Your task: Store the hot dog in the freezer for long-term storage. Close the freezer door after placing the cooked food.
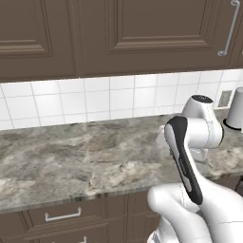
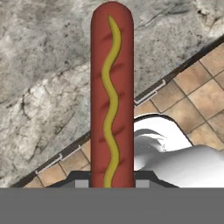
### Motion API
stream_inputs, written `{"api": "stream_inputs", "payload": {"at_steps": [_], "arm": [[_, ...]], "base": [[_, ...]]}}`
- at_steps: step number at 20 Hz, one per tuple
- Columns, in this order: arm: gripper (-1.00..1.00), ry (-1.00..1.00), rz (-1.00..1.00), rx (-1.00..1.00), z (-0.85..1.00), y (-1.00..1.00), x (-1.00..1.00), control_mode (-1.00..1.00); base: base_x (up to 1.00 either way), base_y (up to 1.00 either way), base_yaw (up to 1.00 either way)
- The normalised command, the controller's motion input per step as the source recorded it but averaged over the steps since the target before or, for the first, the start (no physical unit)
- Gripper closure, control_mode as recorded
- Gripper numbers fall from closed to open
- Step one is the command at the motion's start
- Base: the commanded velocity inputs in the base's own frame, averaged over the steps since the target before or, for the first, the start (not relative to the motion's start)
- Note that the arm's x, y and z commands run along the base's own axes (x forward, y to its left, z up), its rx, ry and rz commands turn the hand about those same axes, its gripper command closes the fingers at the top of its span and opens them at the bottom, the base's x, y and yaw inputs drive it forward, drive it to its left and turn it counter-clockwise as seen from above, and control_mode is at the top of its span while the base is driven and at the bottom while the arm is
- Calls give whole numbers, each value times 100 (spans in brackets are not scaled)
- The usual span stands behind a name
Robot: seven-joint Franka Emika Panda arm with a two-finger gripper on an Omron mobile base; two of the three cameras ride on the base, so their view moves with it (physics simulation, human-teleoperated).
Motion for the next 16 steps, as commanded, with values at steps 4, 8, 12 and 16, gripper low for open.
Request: {"api": "stream_inputs", "payload": {"at_steps": [4, 8, 12, 16], "arm": [[100, 0, 0, 0, 0, 0, -18, -100], [100, 0, 0, 0, 0, 0, 0, 100], [100, 0, 0, 0, 0, 0, 0, 100], [100, 0, 0, 0, 0, 0, 0, 100]], "base": [[0, 0, 0], [-89, 0, 0], [-74, 14, 14], [-61, 10, 60]]}}
